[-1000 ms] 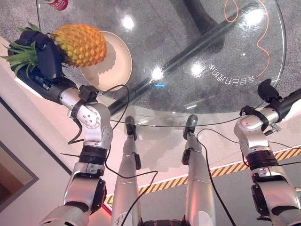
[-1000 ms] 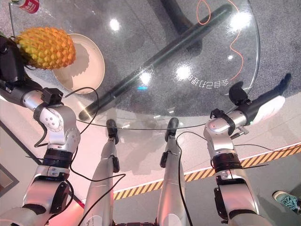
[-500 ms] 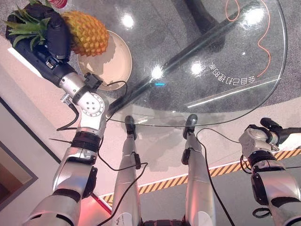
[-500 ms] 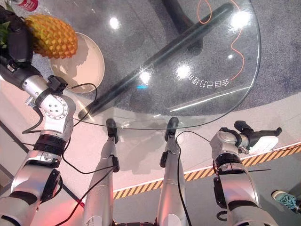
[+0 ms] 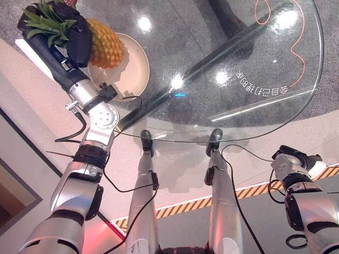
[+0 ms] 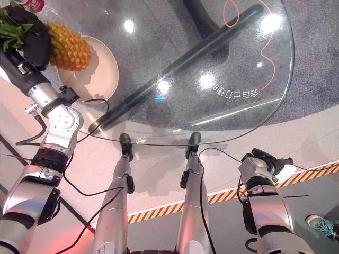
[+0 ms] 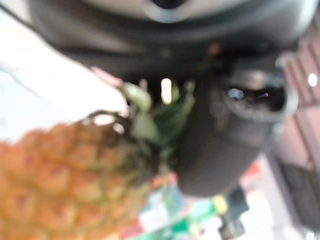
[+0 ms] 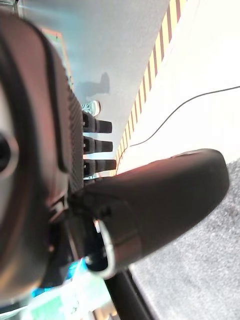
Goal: Pick up the fruit to the plate
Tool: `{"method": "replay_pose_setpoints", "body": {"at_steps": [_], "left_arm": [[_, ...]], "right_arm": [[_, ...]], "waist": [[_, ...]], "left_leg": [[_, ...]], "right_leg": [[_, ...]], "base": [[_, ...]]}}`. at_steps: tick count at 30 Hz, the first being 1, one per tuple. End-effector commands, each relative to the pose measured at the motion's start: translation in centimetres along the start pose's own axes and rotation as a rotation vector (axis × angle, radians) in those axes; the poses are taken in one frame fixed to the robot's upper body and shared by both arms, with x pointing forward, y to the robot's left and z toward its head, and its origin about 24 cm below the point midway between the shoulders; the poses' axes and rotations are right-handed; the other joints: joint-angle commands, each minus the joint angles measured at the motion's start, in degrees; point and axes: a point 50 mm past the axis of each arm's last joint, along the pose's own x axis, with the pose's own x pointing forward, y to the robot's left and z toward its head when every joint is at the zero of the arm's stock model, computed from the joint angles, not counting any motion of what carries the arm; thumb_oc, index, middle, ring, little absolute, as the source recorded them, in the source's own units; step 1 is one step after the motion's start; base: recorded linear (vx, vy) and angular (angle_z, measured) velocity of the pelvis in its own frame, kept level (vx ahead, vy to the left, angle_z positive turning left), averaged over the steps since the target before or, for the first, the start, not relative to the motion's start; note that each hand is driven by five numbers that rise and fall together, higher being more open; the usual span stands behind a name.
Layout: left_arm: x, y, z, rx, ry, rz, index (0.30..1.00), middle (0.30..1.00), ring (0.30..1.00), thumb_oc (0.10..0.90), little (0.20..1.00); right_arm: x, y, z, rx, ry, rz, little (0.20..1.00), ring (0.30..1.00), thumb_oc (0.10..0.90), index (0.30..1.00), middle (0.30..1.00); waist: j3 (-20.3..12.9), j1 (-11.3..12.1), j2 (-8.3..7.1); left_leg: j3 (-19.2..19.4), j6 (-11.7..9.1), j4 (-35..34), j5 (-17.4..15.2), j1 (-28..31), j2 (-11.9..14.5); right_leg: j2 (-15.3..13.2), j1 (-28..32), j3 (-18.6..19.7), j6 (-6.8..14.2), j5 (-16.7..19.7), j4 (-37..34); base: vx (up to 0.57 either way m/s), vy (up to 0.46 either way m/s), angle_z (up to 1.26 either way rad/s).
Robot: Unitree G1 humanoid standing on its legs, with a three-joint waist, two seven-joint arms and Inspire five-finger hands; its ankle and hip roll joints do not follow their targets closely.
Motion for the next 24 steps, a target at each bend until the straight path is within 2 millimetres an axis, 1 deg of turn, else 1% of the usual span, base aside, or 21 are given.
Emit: {"method": "replay_pose_setpoints", "body": {"at_steps": [1, 11, 20, 21, 23, 24], "left_arm": [[4.7, 0.0, 4.6, -0.079, -0.249, 0.071, 0.3, 0.3, 0.3, 0.1, 0.2], [4.4, 0.1, 3.6, -0.014, -0.231, 0.029, 0.3, 0.3, 0.3, 0.1, 0.2], [4.5, 0.2, 3.4, -0.018, -0.212, 0.024, 0.3, 0.3, 0.3, 0.1, 0.2], [4.5, 0.1, 3.4, -0.019, -0.214, 0.023, 0.324, 0.324, 0.324, 0.127, 0.227], [4.5, 0.1, 3.4, -0.026, -0.214, 0.018, 0.472, 0.472, 0.472, 0.3, 0.4], [4.5, 0.0, 3.4, -0.027, -0.212, 0.016, 0.491, 0.491, 0.491, 0.322, 0.422]], "right_arm": [[2.4, -4.0, -0.1, -0.05, -0.012, -0.155, 0.9, 0.9, 0.8, 0.9, 0.9], [2.2, -3.5, 0.4, -0.056, -0.036, -0.136, 0.9, 0.9, 0.8, 0.9, 0.9], [2.1, -3.3, 0.9, -0.056, -0.067, -0.13, 0.9, 0.9, 0.8, 0.9, 0.9], [2.0, -3.3, 0.9, -0.056, -0.072, -0.131, 0.9, 0.9, 0.8, 0.9, 0.9], [2.0, -3.2, 1.0, -0.05, -0.077, -0.133, 0.9, 0.9, 0.8, 0.9, 0.9], [2.0, -3.2, 1.1, -0.05, -0.079, -0.134, 0.9, 0.9, 0.8, 0.9, 0.9]], "waist": [[-1.3, 1.1, -1.96], [-1.3, 1.1, -1.71], [-1.3, 0.9, -1.62], [-1.3, 0.9, -1.6], [-1.3, 0.9, -1.61], [-1.3, 0.9, -1.59]], "left_leg": [[-0.9, -0.1, 5.2, -5.2, -2.6, -1.3], [-0.8, -0.3, 4.7, -5.2, -2.6, -1.1], [-0.7, -0.4, 4.4, -5.2, -2.6, -1.1], [-0.7, -0.4, 4.3, -5.2, -2.6, -1.2], [-0.7, -0.4, 4.1, -5.2, -2.5, -1.1], [-0.7, -0.4, 4.0, -5.2, -2.5, -1.1]], "right_leg": [[2.8, 1.2, -1.3, 0.3, 0.0, -2.4], [2.9, 0.7, -1.1, 0.3, 0.0, -2.4], [3.0, 0.5, -0.9, 0.3, -0.1, -2.6], [3.0, 0.5, -0.9, 0.3, -0.1, -2.6], [3.0, 0.6, -0.9, 0.3, -0.2, -2.8], [3.0, 0.6, -0.9, 0.3, -0.2, -2.8]], "base": [[0.0, 0.0, 0.0], [0.0, 0.0, 0.0], [0.0, 0.0, 0.0], [0.0, 0.0, 0.0], [0.0, 0.0, 0.0], [0.0, 0.0, 0.0]]}}
